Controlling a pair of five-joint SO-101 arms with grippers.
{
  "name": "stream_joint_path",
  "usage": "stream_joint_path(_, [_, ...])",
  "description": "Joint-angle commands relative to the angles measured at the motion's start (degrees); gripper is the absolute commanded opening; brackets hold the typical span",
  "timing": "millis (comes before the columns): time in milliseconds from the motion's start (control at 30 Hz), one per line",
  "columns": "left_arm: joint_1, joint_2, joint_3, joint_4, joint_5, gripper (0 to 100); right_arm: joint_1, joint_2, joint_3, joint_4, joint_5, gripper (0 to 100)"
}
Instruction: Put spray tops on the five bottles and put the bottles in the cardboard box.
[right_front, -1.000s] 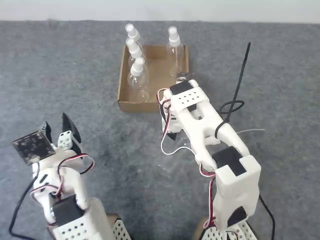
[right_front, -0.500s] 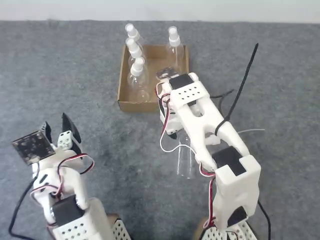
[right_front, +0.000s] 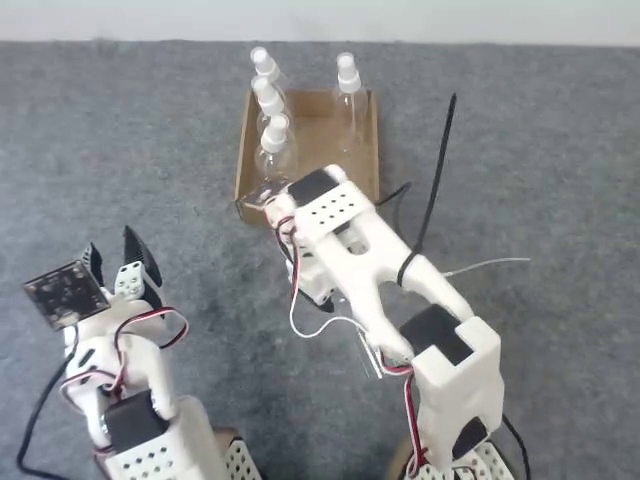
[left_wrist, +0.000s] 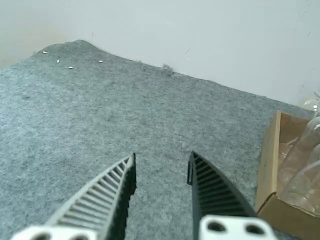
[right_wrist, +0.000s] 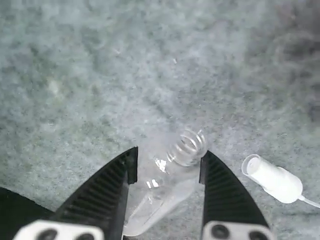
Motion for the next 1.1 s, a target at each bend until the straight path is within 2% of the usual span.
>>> stream_joint_path(0, [-0.26,-0.44,-0.13,0.00,-0.35,16,-0.84,-1.80,-3.60,0.66,1.14,14.0])
stream_joint_path(200, [-0.26,-0.44,-0.13,0.00,-0.35,16,-1.01,-1.80,-3.52,0.75,-2.37,24.7])
stream_joint_path(767, [-0.26,-0.44,-0.13,0.00,-0.44,16,-1.01,-1.10,-3.43,1.98,-14.77,24.6])
stream_joint_path(1067, [-0.26,-0.44,-0.13,0.00,-0.44,16,-1.89,-1.19,6.24,-4.88,-15.03,22.9])
